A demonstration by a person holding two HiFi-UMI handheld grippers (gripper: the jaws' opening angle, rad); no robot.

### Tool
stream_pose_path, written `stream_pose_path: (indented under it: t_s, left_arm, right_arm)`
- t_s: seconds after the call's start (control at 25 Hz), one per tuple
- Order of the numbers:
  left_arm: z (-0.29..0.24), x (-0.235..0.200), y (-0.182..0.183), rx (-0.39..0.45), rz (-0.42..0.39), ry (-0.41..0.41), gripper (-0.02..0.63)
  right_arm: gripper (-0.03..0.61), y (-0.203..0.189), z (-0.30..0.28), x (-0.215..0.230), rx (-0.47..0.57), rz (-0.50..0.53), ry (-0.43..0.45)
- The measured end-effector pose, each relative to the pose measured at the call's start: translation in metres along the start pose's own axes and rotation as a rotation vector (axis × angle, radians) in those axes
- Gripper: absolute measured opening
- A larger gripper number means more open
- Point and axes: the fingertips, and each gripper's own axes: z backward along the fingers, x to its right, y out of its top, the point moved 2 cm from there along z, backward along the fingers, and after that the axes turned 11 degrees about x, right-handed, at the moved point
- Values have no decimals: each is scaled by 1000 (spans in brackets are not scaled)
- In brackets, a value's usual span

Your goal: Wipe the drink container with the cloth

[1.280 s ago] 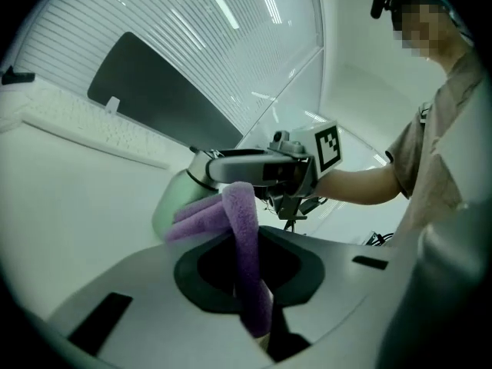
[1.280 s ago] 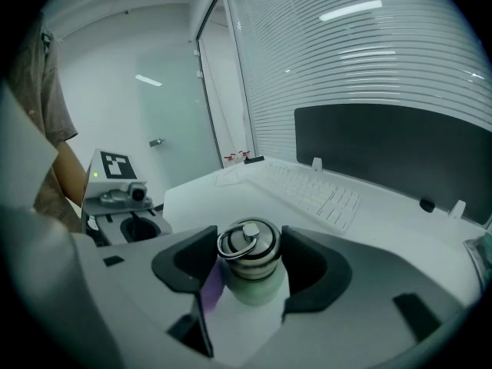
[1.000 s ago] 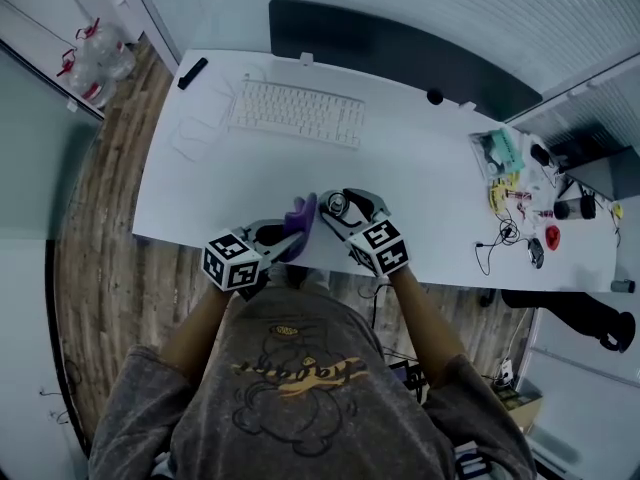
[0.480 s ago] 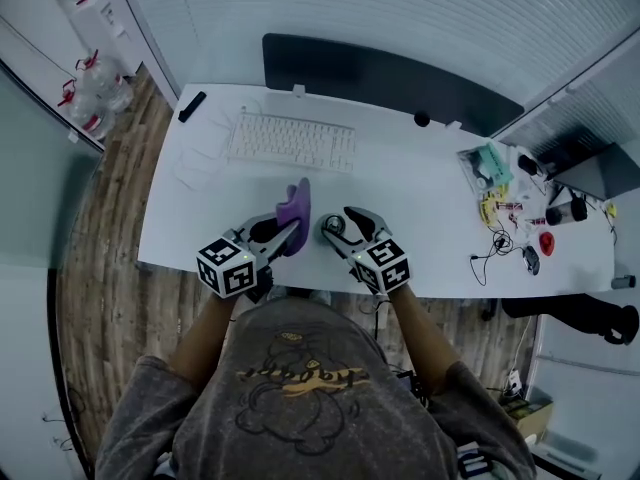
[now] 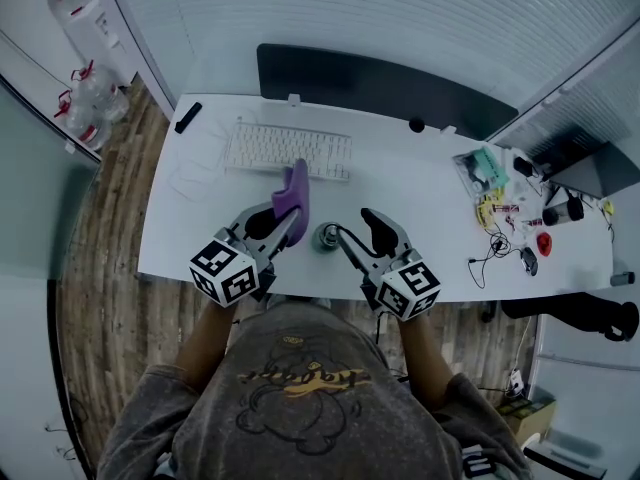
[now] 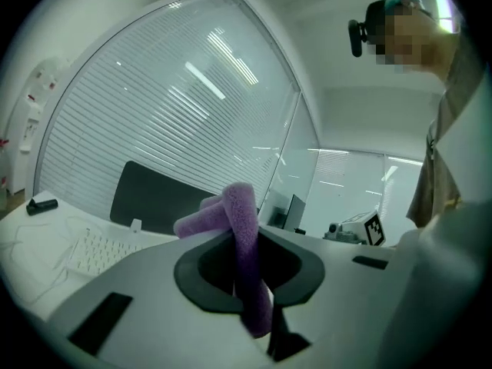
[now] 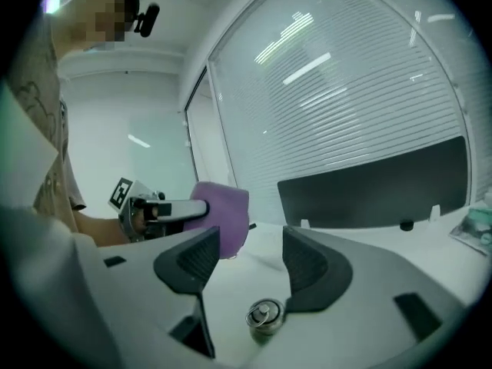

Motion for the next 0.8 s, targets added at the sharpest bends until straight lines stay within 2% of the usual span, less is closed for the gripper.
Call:
stream_pose_path:
  t_s: [0.24, 0.44, 0.8]
  left_arm:
    - [-4, 5, 13, 39, -124, 22, 49]
    - [-4, 5, 12, 60, -171, 40, 50]
    - [7, -11, -18, 40, -188, 98, 49]
  right_arm:
    - [151, 28, 16, 5, 125, 65, -106]
    - [17, 27, 27, 17, 172, 108, -210]
    - [5, -2, 35, 27, 138, 108, -296]
